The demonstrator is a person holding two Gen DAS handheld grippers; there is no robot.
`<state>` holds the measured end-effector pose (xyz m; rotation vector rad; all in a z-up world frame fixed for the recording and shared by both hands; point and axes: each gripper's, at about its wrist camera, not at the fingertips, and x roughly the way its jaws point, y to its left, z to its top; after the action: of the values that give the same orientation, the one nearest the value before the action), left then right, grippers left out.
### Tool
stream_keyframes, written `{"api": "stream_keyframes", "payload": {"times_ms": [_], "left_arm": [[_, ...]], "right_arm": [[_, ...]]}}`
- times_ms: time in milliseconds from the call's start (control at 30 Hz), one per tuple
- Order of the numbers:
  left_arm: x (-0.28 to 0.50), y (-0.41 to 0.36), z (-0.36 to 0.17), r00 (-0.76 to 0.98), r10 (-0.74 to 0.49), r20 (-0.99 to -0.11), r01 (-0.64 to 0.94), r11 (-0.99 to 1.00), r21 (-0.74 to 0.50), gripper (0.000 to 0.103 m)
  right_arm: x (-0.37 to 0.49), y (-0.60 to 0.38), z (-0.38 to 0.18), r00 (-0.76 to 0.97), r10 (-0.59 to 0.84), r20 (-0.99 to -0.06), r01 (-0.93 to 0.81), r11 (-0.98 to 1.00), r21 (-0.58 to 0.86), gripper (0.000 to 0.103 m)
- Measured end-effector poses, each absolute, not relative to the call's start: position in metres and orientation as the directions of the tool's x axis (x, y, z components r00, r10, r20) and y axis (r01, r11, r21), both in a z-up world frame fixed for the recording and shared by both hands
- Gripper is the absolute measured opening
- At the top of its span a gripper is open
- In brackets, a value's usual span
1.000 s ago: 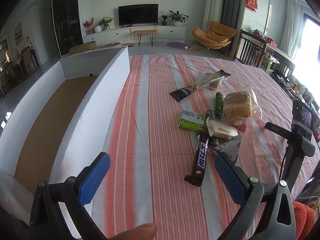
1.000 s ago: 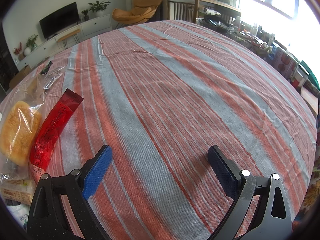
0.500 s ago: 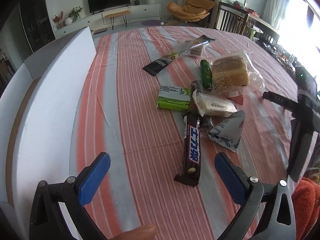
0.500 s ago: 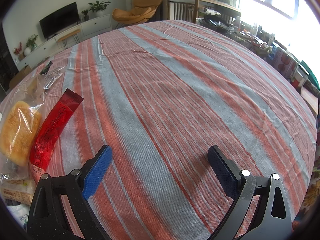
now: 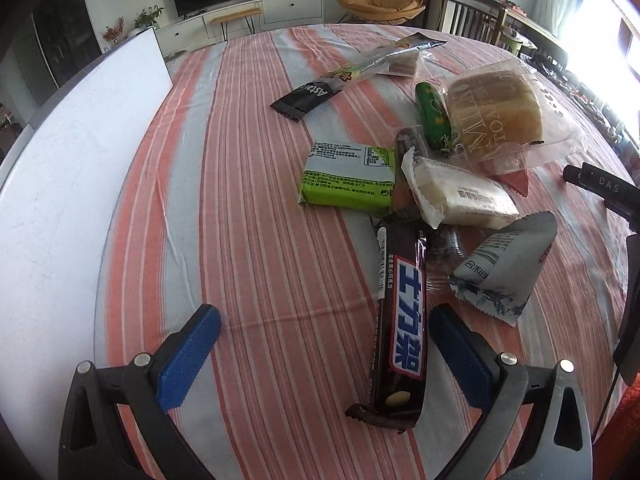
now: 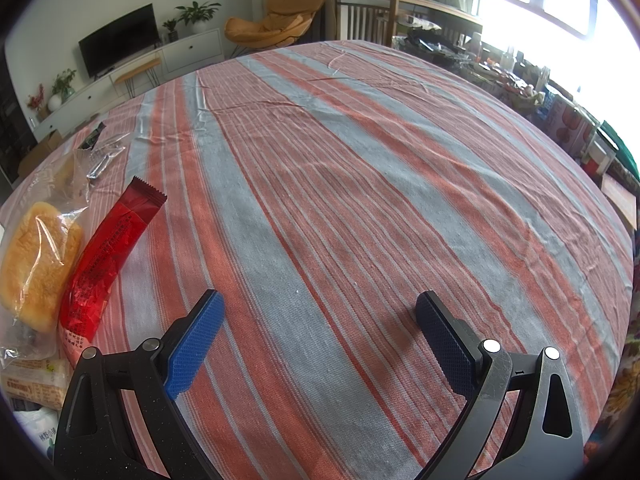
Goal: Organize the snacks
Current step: 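Grasp the dark chocolate bar with the left tool while the right grasps the white packet, then release the chocolate bar into the white box while the right tool drops the packet there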
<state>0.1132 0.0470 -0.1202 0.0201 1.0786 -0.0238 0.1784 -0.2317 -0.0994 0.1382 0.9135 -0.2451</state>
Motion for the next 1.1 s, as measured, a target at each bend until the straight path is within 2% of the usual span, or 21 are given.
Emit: {"api": "stream_keyframes", "payload": {"times_ms": [367, 467, 533, 567, 633, 667, 700, 767, 833, 1067, 1100], "left_arm": [[0.114, 0.047, -0.12, 0.473, -0.013, -0.881, 0.037, 0.999, 0.006, 0.103], [0.117, 0.047, -0.12, 0.456, -0.013, -0.89, 0.051, 0.999, 0.011, 0.103], [0.119, 0.045, -0.117, 0.439, -0.008, -0.898, 0.074, 0.997, 0.027, 0.101], [0.116, 0.043, -0.114, 0.454, -0.011, -0.891, 0.094, 0.995, 0.036, 0.095], [0.11, 0.039, -0.109, 0.486, -0.037, -0.873, 0.131, 0.991, 0.03, 0.05], [0.108, 0.038, -0.108, 0.485, -0.053, -0.873, 0.144, 0.989, 0.02, 0.04], [0.105, 0.038, -0.107, 0.49, -0.075, -0.869, 0.156, 0.988, 0.003, 0.02], [0.1, 0.04, -0.106, 0.496, -0.095, -0.863, 0.162, 0.987, -0.016, 0.018], [0.094, 0.047, -0.102, 0.507, -0.125, -0.853, 0.145, 0.988, -0.059, 0.017], [0.053, 0.088, -0.051, 0.584, -0.16, -0.796, 0.065, 0.986, -0.151, 0.017], [0.048, 0.093, -0.044, 0.595, -0.157, -0.788, 0.062, 0.987, -0.15, 0.017]], "right_arm": [[0.179, -0.233, -0.1, 0.585, -0.151, -0.797, 0.273, 0.962, 0.019, 0.098], [0.173, -0.234, -0.098, 0.577, -0.115, -0.809, 0.22, 0.975, 0.018, 0.097], [0.161, -0.238, -0.087, 0.577, -0.038, -0.816, 0.191, 0.977, 0.089, 0.096], [0.149, -0.237, -0.078, 0.601, 0.028, -0.799, 0.154, 0.977, 0.15, 0.096], [0.124, -0.225, -0.059, 0.623, 0.157, -0.766, 0.037, 0.973, 0.229, 0.096], [0.11, -0.215, -0.052, 0.617, 0.22, -0.756, -0.034, 0.966, 0.254, 0.096], [0.099, -0.202, -0.047, 0.603, 0.289, -0.744, -0.106, 0.953, 0.284, 0.096], [0.082, -0.173, -0.044, 0.542, 0.416, -0.73, -0.241, 0.909, 0.339, 0.096], [0.078, -0.143, -0.05, 0.48, 0.477, -0.736, -0.325, 0.876, 0.356, 0.095], [0.117, -0.085, -0.084, 0.429, 0.476, -0.767, -0.352, 0.871, 0.344, 0.091], [0.121, -0.083, -0.088, 0.416, 0.482, -0.771, -0.35, 0.867, 0.353, 0.074]]}}
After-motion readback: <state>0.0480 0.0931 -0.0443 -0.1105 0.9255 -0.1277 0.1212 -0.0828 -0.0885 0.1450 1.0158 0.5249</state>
